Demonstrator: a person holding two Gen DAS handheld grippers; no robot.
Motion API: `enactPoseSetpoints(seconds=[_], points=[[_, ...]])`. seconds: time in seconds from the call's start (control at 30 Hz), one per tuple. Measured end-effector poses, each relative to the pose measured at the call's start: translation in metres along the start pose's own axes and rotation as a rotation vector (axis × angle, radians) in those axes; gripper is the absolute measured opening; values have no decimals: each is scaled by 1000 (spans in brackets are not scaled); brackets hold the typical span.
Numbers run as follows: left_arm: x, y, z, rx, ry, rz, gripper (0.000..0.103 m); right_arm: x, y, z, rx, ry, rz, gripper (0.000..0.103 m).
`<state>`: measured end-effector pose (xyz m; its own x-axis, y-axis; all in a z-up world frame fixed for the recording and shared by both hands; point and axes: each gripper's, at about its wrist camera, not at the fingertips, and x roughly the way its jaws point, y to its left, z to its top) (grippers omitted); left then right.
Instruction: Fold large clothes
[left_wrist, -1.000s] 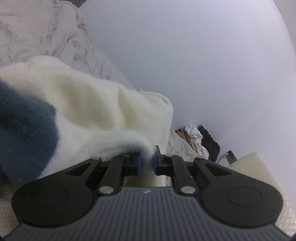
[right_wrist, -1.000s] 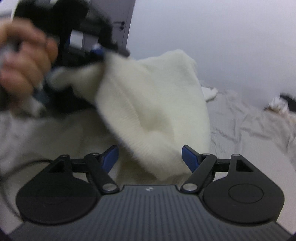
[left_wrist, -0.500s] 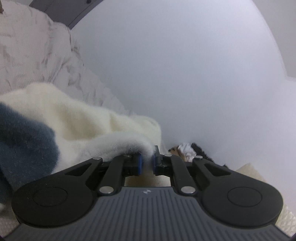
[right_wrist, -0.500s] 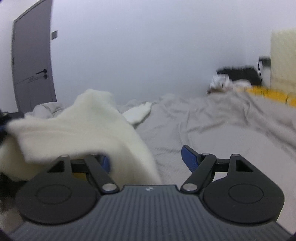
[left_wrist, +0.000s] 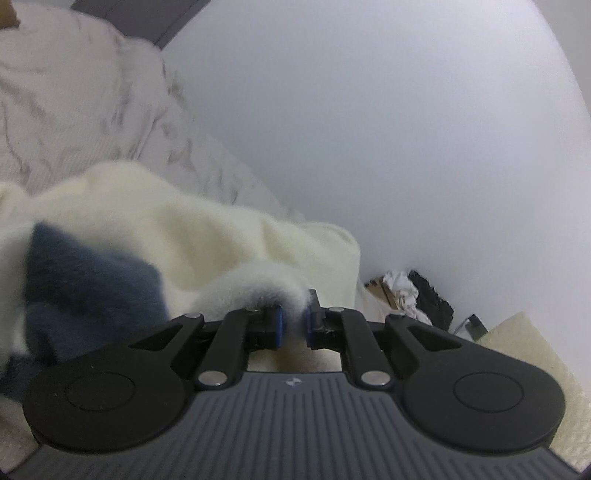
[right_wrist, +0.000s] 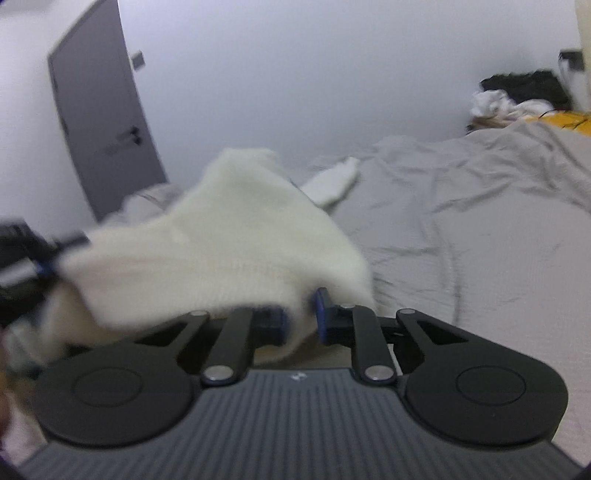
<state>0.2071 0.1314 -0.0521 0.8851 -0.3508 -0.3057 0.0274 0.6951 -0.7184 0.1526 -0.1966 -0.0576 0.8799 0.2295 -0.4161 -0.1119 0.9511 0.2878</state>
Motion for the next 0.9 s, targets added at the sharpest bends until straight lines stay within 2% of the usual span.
enactPoseSetpoints(seconds=[0.1,0.23,0.27,0.33,0.37,0.4,0.5,0.6,0.73,0.8,0.9], points=[[-3,-3,-5,71,66,42,16,-6,-4,8,11,-2,61,15],[-17,-11,-20,118,101,107,23,-9,-11,18,40,18,128,14],[-20,-14,-25,137,107,127,27,-9,-10,19,39,22,143,14],[-26,-26,-36,199,130,162,42,-8,-12,19,50,37,173,12],[-28,-35,-43,242,147,187,55,-8,-12,18,53,48,187,10],[-26,-38,-45,267,151,204,63,-8,-13,18,56,56,204,9],[-38,-63,-65,364,149,246,74,-9,-16,18,71,88,222,9],[-49,-87,-86,486,132,294,80,-12,-22,18,94,100,245,9],[-63,-114,-112,628,102,313,81,-20,-31,19,138,102,300,8],[-69,-126,-127,697,77,301,85,-22,-36,21,161,104,324,8],[-69,-147,-154,815,89,253,86,-23,-41,22,190,112,356,8]])
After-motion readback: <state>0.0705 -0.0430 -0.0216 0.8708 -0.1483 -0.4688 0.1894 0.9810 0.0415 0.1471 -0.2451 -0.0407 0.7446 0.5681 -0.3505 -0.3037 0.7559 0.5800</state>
